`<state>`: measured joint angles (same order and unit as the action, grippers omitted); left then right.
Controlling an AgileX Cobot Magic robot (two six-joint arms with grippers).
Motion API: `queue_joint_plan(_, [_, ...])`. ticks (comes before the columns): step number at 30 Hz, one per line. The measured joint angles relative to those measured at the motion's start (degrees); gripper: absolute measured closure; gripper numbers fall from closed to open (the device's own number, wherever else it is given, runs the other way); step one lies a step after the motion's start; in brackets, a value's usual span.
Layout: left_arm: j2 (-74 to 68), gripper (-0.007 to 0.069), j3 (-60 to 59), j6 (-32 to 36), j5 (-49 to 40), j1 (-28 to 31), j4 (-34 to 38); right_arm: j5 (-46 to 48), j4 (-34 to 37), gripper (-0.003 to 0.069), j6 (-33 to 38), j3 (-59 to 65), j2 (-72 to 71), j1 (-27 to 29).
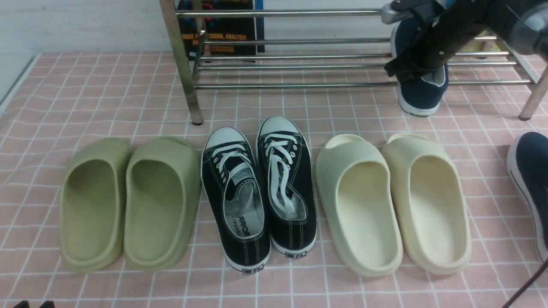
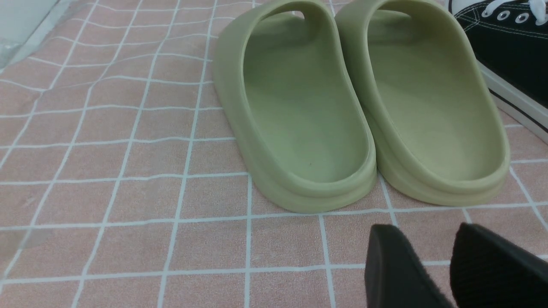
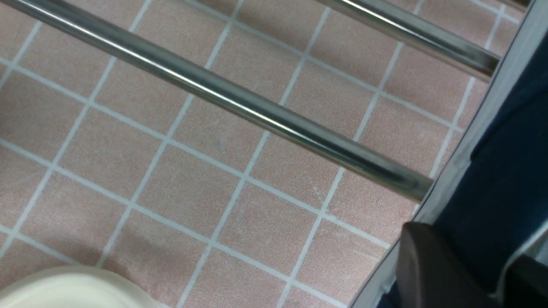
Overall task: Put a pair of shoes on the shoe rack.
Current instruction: Use the right arm to put a shoe into the shoe rack
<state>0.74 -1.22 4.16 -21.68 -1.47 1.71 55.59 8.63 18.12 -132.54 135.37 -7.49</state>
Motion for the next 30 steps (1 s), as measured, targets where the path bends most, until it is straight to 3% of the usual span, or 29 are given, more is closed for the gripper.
queue_joint_plan(1, [0.00, 0.0384, 0.00, 0.00, 0.00, 0.00, 0.00, 0.06, -0.10, 0.0532, 0.00, -0.13, 0.00, 0.00])
queue_joint_plan(5, [0.00, 0.0384, 0.00, 0.00, 0.00, 0.00, 0.00, 0.75, -1.54, 0.0342, -0.52, -2.78, 0.07, 0.00])
queue_joint_plan(8, [0.00, 0.0384, 0.00, 0.00, 0.00, 0.00, 0.00, 2.84, -2.17, 0.0246, -1.83, -4.37, -0.22, 0.24])
queue_joint_plan(13, [0.00, 0.0384, 0.00, 0.00, 0.00, 0.00, 0.00, 5.97, -2.74, 0.0204, -3.44, -4.84, -3.72, 0.46])
queue_joint_plan(16, [0.00, 0.0384, 0.00, 0.00, 0.00, 0.00, 0.00, 10.48, -2.74, 0.0249, -3.59, -5.10, -6.55, 0.46])
queue_joint_plan(19, [0.00, 0.0384, 0.00, 0.00, 0.00, 0.00, 0.00, 15.06, -2.55, 0.0367, -4.18, -4.93, -9.00, 0.46])
queue_joint_plan(23, [0.00, 0.0384, 0.00, 0.00, 0.00, 0.00, 0.00, 15.65, -2.35, 0.0609, -8.81, 0.92, -10.33, 0.46])
queue_joint_plan(26, [0.00, 0.0384, 0.00, 0.00, 0.00, 0.00, 0.00, 15.60, -1.19, 0.0675, -9.73, 7.99, -10.52, 0.46])
queue_joint_plan(30, [0.00, 0.0384, 0.00, 0.00, 0.00, 0.00, 0.00, 15.72, 1.68, 0.0676, -8.17, 15.01, -10.91, 0.19])
